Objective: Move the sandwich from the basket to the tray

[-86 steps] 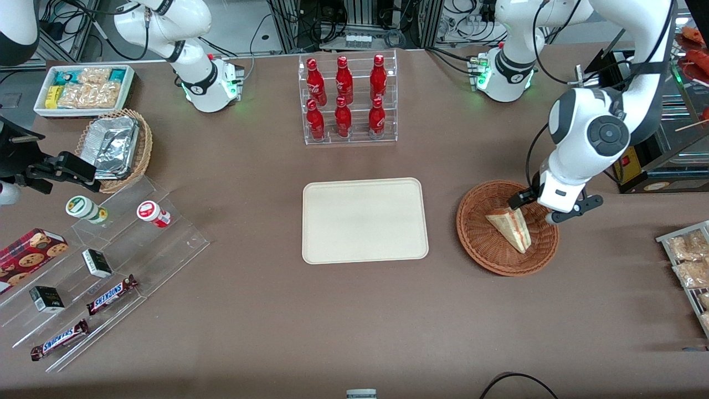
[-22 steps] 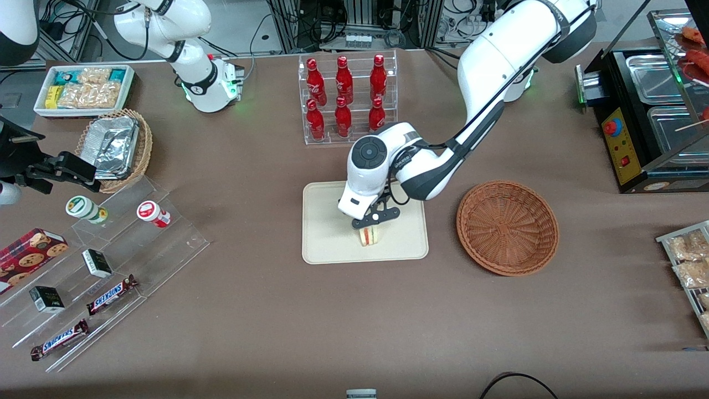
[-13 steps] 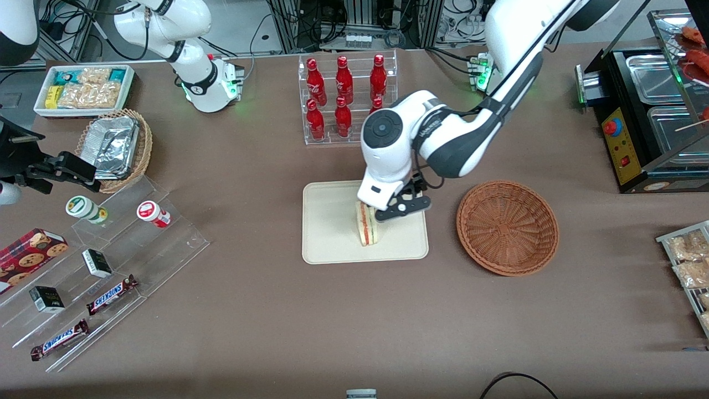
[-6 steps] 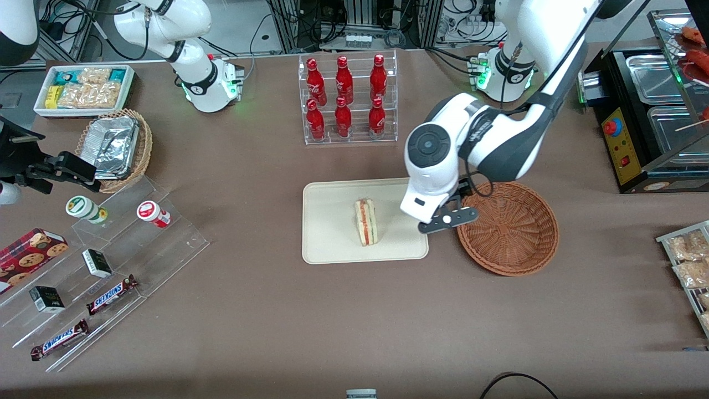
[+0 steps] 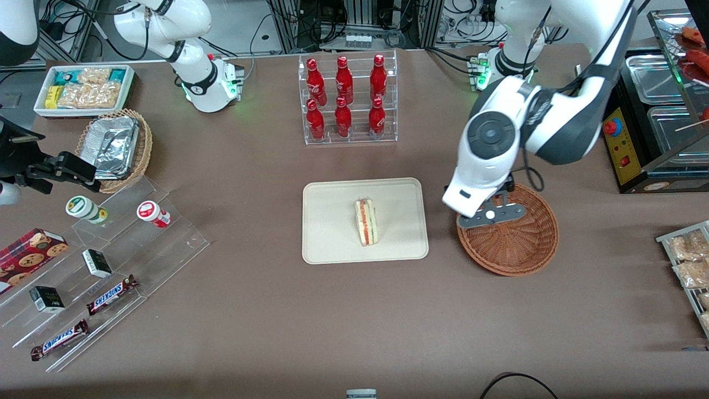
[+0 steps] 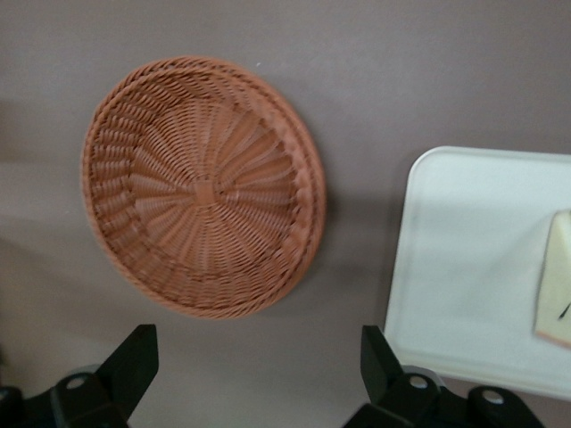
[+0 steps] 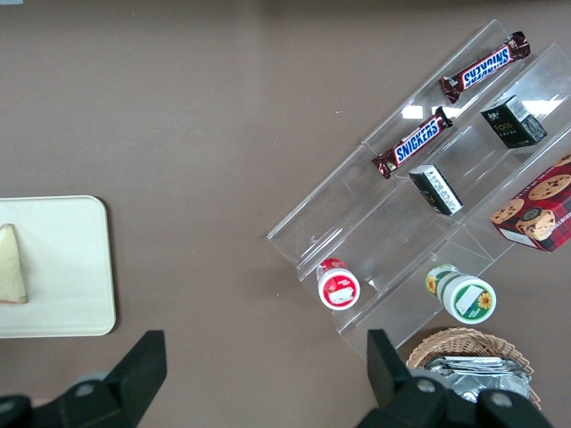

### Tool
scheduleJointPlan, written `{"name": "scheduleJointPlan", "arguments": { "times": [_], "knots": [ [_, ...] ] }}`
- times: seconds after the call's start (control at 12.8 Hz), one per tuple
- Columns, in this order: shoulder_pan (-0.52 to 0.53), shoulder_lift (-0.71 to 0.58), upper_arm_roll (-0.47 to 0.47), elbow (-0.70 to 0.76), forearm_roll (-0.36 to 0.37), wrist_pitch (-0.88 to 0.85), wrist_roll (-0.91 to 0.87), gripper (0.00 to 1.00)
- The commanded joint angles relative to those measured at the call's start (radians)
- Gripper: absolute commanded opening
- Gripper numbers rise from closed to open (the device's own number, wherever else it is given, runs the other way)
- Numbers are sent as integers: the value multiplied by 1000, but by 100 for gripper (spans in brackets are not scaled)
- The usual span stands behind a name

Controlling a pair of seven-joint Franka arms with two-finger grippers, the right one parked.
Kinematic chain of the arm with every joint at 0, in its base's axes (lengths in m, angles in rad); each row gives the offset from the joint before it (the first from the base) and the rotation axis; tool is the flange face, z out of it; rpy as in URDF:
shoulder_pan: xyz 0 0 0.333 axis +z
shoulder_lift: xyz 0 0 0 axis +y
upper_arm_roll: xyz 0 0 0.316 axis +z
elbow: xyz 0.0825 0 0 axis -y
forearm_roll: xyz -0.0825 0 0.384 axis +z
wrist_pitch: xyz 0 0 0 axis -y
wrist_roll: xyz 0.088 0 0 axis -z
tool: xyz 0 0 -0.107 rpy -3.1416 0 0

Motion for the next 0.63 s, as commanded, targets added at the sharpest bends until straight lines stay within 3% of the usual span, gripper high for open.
{"name": "scheduleJointPlan", "arguments": {
  "times": [0.0, 0.23, 0.55],
  "knots": [
    [10, -149, 67, -105, -93, -30, 188, 100],
    [8, -216, 170, -105, -156, -116, 386, 100],
    [1, -278, 300, -84, -167, -242, 615, 100]
  ]
}}
